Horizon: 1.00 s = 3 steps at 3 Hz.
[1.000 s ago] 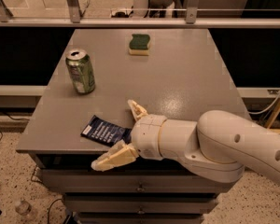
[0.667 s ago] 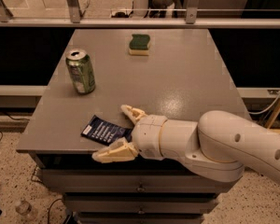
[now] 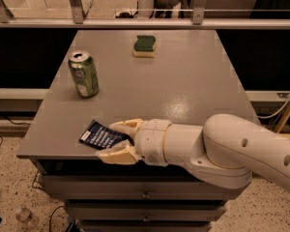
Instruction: Move rxbar blueberry near sponge
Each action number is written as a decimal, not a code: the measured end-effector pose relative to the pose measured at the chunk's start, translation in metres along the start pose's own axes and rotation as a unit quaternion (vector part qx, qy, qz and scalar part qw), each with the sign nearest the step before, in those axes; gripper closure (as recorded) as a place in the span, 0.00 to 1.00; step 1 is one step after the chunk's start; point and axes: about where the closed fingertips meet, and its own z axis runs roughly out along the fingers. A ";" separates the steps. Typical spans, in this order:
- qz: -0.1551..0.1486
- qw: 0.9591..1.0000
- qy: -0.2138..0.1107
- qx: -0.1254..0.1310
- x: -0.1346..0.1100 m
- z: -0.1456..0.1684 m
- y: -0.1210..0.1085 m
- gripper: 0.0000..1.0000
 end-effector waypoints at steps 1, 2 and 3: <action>-0.002 1.000 0.000 0.000 -0.002 0.000 0.001 0.96; -0.004 1.000 0.000 -0.001 -0.003 0.000 0.002 1.00; -0.004 1.000 0.000 -0.001 -0.003 0.000 0.002 1.00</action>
Offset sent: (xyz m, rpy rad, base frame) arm -0.0007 0.0012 0.0014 -0.0021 -0.0034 0.0020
